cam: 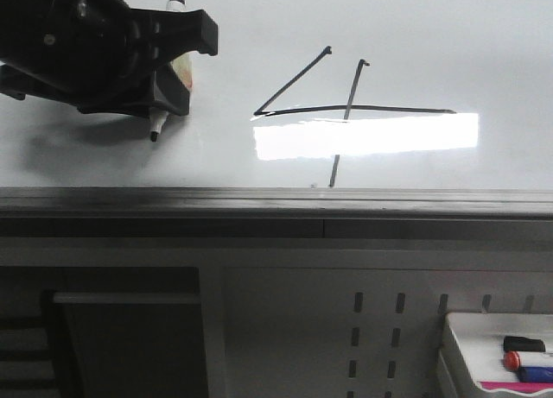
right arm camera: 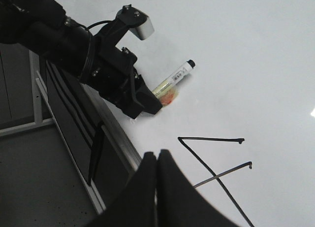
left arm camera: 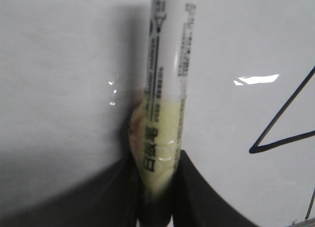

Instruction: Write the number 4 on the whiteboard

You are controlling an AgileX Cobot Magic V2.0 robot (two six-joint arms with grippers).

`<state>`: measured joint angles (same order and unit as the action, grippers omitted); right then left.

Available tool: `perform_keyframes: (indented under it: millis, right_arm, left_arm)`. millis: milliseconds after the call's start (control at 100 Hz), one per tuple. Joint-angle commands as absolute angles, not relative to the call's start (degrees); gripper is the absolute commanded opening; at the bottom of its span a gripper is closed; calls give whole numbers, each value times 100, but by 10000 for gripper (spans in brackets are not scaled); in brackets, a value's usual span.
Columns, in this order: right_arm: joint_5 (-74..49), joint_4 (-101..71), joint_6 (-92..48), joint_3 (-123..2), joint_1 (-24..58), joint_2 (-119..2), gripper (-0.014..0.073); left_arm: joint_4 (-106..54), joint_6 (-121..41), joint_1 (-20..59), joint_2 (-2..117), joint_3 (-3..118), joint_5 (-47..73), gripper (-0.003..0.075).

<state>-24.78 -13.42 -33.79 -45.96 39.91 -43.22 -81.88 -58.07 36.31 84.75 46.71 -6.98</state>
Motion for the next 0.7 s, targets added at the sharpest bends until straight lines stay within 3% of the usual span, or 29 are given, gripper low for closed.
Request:
perform_keyframes:
  millis: [0,190,550,690]
  right_arm:
    - [-2049,-1428,-3365,-4736,3948,-4302,-61]
    - [-2040,-1543,-3365,-4736,3948,-4302,-61]
    - [-2025,-1625,-3365,-4736,3948,-4302,-61]
    - [-2025,-1625,-3365,-4736,3948,-4302,-61]
  left_arm:
    - [-8250,-5762,3598,8572,4758,-1094,29]
    - [-8501,-5753,3598,8572,4758,-1119,215]
    - [-8500,-5753,3598,8572,4758,-1119,241]
    - [-8500,-5753,3598,8572,4758,-1119,383]
